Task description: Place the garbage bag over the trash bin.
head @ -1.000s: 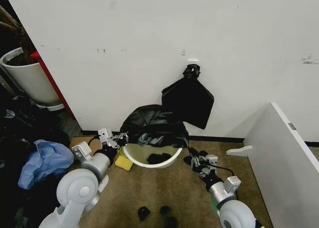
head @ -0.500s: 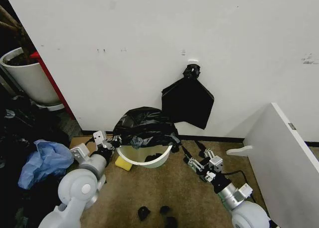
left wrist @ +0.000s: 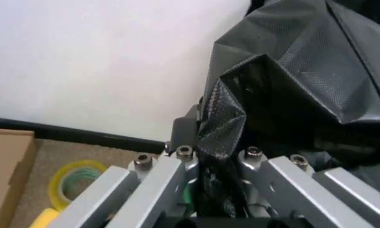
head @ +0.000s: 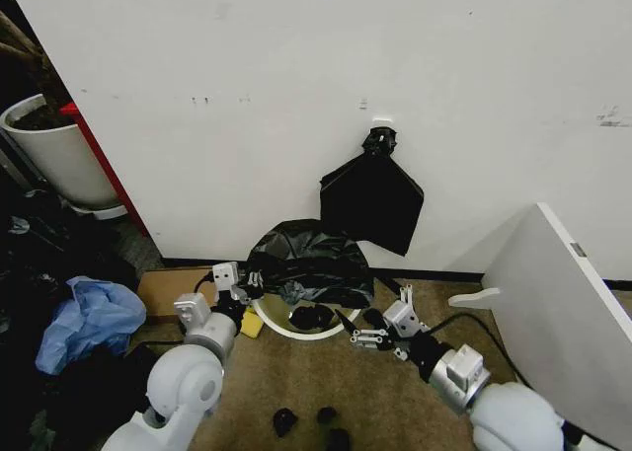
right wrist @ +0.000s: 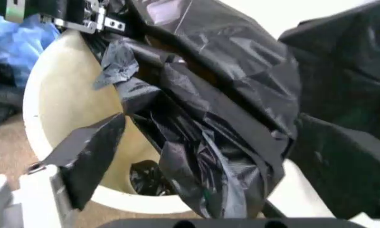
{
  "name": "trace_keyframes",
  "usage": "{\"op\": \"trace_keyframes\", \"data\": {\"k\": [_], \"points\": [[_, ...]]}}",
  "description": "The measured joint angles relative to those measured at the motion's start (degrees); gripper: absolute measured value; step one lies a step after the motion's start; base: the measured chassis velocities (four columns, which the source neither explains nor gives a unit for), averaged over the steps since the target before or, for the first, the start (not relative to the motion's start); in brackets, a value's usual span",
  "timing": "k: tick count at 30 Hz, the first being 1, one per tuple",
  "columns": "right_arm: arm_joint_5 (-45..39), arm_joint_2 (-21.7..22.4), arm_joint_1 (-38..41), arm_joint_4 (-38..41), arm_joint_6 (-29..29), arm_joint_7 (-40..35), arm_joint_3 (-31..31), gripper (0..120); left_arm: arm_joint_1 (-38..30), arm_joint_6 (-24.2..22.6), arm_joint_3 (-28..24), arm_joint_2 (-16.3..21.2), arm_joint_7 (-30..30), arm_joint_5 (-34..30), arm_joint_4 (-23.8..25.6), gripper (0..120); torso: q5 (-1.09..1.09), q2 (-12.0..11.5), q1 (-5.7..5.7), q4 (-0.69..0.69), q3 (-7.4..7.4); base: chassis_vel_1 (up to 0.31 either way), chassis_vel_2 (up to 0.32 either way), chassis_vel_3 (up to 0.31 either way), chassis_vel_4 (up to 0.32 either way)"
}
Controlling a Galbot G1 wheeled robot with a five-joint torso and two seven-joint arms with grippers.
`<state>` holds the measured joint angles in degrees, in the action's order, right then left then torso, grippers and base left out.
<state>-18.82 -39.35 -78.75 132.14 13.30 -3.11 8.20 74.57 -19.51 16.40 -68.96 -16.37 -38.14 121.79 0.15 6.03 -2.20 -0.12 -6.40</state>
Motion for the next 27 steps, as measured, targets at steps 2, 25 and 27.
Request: {"op": "trace_keyframes", "data": {"k": [2, 25, 27], "points": [[-0.3, 0.0, 0.3, -0.2, 0.4, 0.1, -0.2, 86, 0.0, 0.1, -0.3, -0.1, 0.1, 0.1, -0.1, 4, 0.01, 0.0, 0.00, 0.00, 0.00, 0.000, 0.000, 0.000, 0.000], [10.8, -2.5, -0.8, -6.3, -9.3, 5.3, -0.1, 4, 0.1, -1.7, -0.1, 0.4, -1.4, -2.5, 1.1, 4, 0.00, 0.0, 0.00, 0.01, 0.00, 0.000, 0.000, 0.000, 0.000], [11.8, -2.7, -1.0, -7.0, -12.4, 6.4, 0.0, 0, 0.3, -1.7, 0.0, 0.5, -1.5, -2.6, 1.1, 4, 0.00, 0.0, 0.00, 0.01, 0.00, 0.000, 0.000, 0.000, 0.000]]}}
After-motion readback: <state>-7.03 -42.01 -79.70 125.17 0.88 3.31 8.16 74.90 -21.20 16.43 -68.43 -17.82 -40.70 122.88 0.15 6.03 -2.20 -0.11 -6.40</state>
